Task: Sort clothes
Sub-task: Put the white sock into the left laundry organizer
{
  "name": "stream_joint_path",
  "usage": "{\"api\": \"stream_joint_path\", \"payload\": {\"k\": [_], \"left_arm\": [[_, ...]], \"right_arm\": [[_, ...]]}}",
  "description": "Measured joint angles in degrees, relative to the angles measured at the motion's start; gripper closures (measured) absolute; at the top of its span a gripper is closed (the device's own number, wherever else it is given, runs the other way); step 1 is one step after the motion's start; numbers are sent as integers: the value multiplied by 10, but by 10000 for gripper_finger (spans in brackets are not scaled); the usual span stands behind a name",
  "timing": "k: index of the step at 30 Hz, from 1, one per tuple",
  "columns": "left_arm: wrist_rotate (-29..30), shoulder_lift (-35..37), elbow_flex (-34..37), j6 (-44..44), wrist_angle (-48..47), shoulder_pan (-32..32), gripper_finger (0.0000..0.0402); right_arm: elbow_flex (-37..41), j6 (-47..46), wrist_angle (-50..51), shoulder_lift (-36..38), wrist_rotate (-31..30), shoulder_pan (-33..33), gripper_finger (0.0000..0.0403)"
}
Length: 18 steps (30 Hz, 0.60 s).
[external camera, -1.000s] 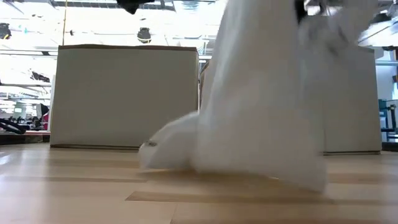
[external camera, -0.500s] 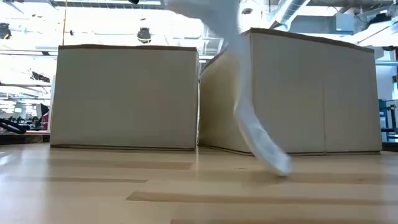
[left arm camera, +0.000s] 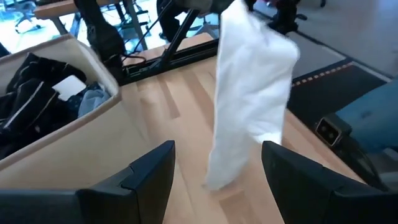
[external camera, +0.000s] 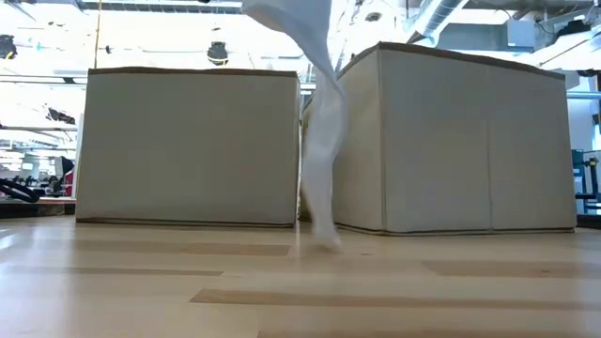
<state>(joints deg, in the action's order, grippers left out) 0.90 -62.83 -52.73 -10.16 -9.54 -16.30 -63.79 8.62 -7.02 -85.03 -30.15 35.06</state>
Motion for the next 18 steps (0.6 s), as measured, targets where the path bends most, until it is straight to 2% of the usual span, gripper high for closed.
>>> {"api": "stream_joint_path", "payload": {"k": [10, 18], "left_arm": [[-8, 0, 0, -1, 30, -26, 168], [12, 0, 0, -1, 31, -34, 168]], "right_arm": [[-54, 52, 25, 0, -4, -35, 403], [-119, 69, 97, 0, -4, -60, 403]]}}
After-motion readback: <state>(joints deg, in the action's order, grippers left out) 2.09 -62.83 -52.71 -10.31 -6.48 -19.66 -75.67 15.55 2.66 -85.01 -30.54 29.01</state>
